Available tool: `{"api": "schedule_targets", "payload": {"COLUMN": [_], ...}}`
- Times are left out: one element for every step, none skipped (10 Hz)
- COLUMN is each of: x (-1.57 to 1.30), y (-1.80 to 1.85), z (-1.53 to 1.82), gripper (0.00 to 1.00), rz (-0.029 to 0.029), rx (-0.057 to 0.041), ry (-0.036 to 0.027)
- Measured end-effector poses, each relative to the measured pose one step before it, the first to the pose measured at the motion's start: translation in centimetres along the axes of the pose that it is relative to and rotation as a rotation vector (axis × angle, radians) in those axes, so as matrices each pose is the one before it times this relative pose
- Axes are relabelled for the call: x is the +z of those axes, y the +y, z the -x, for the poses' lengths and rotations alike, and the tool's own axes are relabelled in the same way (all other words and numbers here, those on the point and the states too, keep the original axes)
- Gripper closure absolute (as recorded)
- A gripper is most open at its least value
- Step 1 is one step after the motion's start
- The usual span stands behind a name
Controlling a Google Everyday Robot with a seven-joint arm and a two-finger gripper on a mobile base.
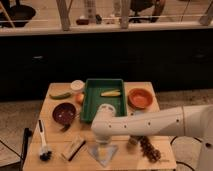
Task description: Place towel in purple bowl
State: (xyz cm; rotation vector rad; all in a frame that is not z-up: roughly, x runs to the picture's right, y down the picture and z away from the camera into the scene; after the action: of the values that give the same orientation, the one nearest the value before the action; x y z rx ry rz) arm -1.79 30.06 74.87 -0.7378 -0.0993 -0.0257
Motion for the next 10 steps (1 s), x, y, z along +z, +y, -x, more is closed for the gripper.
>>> {"api": "schedule_targets", "payload": {"x": [0.501, 0.378, 0.295, 0.345, 0.617, 0.435, 0.091, -0.149, -0.191, -0.154], "y": [-0.130, -0.035, -0.006, 0.050, 0.097, -0.037, -0.316, 0.136, 0.174, 0.035], "z": [-0.504, -0.385, -0.456, -0.410, -0.593, -0.278, -0.036, -0.020, -0.233, -0.101], "gripper": [0.20, 0.22, 0.28, 0.38, 0.49, 0.58, 0.68, 0.79, 0.91, 0.96], "rz": [-0.00229, -0.00209, -0.00206, -0.00013, 0.00559, 0.00505, -0.00351, 0.00245, 0.00318, 0.00094], "rx": [-0.00460, -0.00521, -0.00169, -0.00205, 0.00209, 0.00758, 0.00256, -0.00523, -0.00214, -0.00029], "ry": [-0.00594, -0.01496, -0.01324, -0.01789, -0.02297, -0.02507, -0.01046, 0.00518, 0.00629, 0.00250]}}
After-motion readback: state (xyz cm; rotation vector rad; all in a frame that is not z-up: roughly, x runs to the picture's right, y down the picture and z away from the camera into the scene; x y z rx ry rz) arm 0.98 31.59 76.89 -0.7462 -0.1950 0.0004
